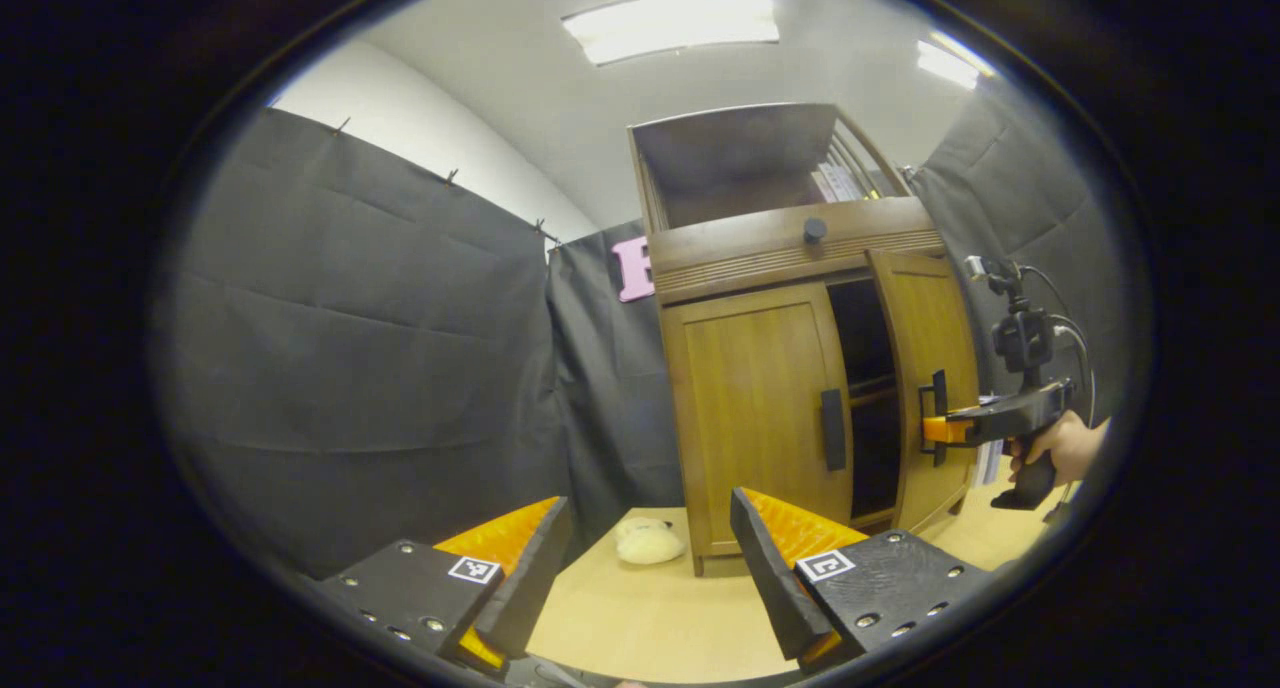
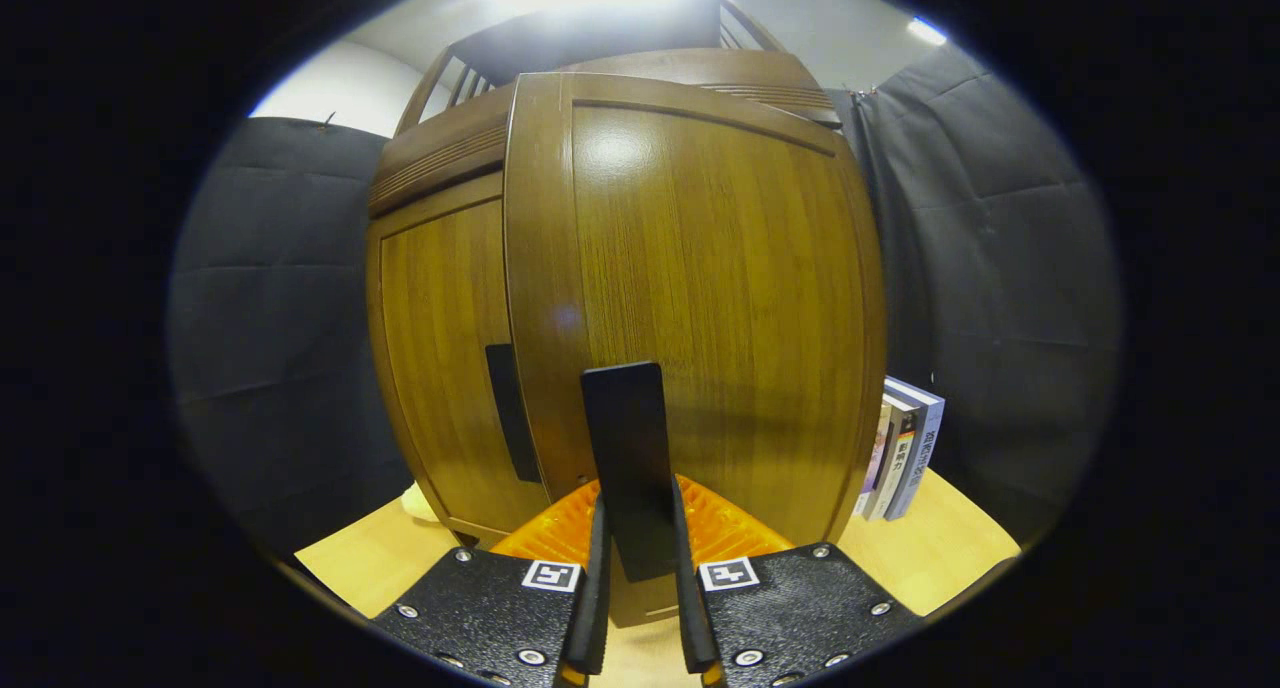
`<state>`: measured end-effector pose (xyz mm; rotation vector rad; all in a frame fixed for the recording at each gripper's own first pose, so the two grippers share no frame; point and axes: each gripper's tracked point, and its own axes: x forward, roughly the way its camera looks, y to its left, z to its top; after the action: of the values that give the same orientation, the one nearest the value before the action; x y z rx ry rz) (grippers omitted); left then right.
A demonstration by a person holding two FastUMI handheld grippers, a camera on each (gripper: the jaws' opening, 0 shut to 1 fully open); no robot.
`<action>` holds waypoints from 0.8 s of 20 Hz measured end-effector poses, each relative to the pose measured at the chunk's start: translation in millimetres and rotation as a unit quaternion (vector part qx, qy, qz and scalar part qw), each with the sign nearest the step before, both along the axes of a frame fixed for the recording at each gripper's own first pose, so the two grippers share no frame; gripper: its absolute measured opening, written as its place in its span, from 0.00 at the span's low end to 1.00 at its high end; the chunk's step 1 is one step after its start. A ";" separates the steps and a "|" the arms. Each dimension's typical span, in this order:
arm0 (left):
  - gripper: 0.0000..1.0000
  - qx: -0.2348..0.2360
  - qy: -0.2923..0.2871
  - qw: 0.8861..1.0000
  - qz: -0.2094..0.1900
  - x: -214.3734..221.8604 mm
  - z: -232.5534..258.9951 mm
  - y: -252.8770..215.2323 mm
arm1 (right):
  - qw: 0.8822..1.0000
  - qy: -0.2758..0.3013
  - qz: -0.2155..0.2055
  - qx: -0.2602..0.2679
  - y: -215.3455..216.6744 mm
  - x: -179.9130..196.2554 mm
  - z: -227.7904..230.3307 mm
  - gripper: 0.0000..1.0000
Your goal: Open the right door of the double-door shoe cabinet with the right hand, and open the left door with the left hand.
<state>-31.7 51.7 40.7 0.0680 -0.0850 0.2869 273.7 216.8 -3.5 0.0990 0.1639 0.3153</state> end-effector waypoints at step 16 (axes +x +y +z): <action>0.98 -0.019 -0.001 0.996 -0.083 -2.0 -0.1 -15.8 | 0.999 0.003 -0.054 -0.002 -9.9 -4.2 4.5 0.29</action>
<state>-33.7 35.9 40.6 0.0235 -0.0868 0.1225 269.5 206.9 1.0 0.1038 0.1645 0.2076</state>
